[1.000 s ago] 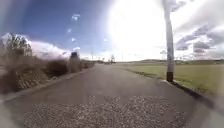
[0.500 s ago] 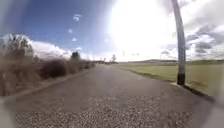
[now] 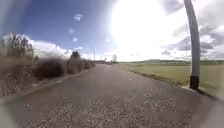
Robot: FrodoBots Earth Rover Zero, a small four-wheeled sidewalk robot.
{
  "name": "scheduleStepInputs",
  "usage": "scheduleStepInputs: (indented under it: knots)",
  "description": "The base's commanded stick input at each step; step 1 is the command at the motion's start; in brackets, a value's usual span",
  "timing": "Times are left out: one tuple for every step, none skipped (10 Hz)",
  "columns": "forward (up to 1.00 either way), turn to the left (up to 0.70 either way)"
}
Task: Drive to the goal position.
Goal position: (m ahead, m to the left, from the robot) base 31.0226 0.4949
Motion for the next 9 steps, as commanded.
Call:
scheduleStepInputs:
  knots:
    - [1.0,0.0]
    - [1.0,0.0]
    - [1.0,0.0]
    - [1.0,0.0]
    - [1.0,0.0]
    - [1.0,0.0]
    - [1.0,0.0]
    - [1.0,0.0]
    - [1.0,0.0]
